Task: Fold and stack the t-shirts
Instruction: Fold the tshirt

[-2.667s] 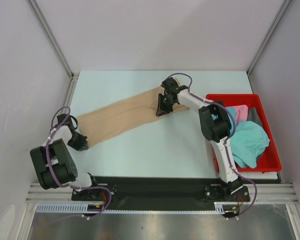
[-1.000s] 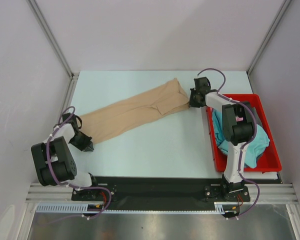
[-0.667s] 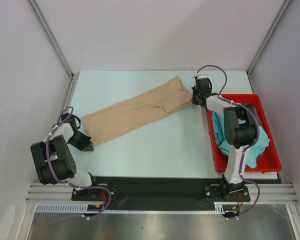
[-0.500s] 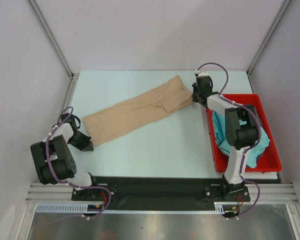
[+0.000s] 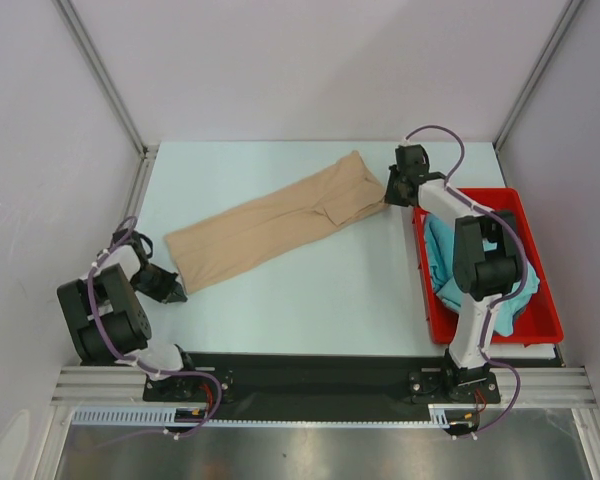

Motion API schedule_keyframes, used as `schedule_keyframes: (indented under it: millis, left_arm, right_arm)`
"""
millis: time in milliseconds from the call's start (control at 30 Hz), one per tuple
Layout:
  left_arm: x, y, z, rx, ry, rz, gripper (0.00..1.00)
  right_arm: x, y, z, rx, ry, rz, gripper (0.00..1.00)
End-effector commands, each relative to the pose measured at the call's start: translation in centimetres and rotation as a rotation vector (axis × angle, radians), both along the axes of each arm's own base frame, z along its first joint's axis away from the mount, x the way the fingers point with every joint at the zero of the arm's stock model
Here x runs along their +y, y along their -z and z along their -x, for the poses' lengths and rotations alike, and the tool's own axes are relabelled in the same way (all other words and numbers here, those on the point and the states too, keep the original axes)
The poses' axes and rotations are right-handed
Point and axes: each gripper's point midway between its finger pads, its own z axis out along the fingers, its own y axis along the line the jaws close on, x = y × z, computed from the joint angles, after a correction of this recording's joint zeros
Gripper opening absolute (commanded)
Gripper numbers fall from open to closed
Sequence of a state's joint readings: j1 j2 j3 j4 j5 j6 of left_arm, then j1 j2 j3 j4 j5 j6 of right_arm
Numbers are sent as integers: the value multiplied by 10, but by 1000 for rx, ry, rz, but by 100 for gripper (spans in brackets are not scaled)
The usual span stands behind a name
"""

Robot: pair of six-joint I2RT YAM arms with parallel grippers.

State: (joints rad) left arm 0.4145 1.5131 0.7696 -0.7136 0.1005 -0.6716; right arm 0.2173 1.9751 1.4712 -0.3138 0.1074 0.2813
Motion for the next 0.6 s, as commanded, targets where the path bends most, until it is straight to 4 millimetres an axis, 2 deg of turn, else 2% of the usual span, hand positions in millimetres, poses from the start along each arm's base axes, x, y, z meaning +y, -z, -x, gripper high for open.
schedule_keyframes:
  millis: [0, 33, 100, 267, 367, 433, 467, 500, 567]
  left_arm:
    - [47, 30, 23, 119, -51, -152, 8]
    - [52, 29, 23, 119, -54, -153, 8]
    - [67, 27, 25, 122, -94, -166, 7]
    - [93, 24, 31, 145, -115, -196, 6]
    - [95, 5, 23, 75, -95, -221, 6]
    - [84, -4, 23, 41, -78, -209, 13]
    - [83, -17, 20, -8, -82, -227, 20]
    - [76, -21, 19, -29, -81, -213, 40]
    - [57, -32, 9, -92, -60, -163, 55]
  right_arm:
    - [17, -34, 6, -23, 3, -137, 21]
    - [22, -29, 13, -8, -3, -146, 11]
    - [22, -25, 18, 2, 2, -149, 7]
    - [16, -18, 22, 28, 15, -142, 15]
    - [13, -21, 20, 26, 21, -143, 18]
    - [14, -23, 17, 20, 23, -148, 19]
    - [19, -26, 17, 22, 7, -170, 19]
    - [20, -27, 17, 25, 1, -175, 19]
    - [23, -30, 16, 25, -6, -188, 19]
